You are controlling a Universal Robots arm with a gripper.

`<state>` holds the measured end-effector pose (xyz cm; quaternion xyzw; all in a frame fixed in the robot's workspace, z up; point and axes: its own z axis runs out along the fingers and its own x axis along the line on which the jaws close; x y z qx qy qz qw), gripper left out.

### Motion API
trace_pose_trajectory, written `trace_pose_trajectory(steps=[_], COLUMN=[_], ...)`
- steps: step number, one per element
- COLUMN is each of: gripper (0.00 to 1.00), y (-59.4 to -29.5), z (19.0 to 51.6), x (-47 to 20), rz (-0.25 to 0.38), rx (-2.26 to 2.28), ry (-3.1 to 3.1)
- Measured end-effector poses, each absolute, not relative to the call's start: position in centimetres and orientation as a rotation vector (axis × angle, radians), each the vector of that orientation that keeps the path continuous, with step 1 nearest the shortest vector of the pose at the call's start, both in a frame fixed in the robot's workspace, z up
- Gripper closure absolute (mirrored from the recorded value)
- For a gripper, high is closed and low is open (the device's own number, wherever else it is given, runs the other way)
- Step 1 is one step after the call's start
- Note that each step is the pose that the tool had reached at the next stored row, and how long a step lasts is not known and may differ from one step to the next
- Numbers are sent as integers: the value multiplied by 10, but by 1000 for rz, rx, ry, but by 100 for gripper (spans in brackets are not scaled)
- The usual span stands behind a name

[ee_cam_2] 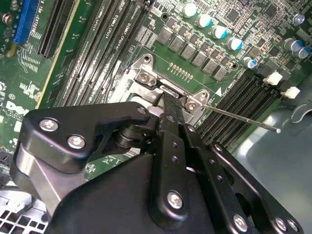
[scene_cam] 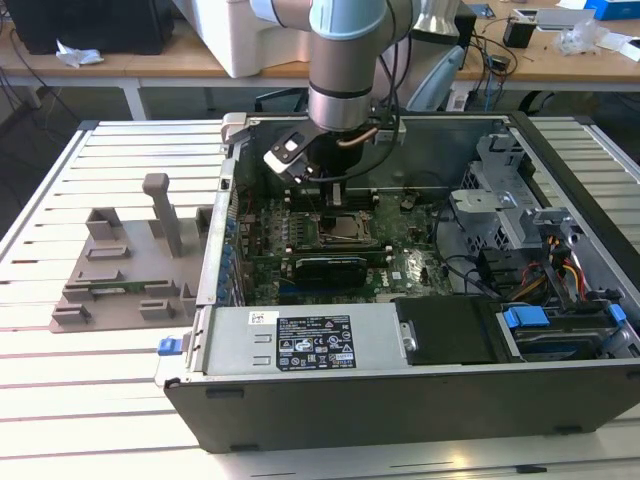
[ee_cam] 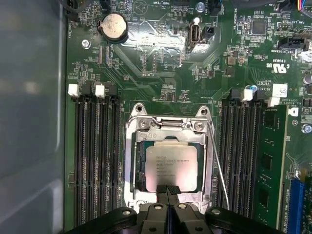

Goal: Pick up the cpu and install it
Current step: 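Close the cpu cover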

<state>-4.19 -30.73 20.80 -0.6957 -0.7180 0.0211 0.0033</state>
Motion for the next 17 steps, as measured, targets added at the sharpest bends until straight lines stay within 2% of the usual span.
trace_pose_trajectory(steps=[7,17], gripper=[89,89], y=[-307,-307], z=[205,239], x=[-31,-26], rz=[65,66], rx=[-2181,-2181], ry=[-2251,-2251])
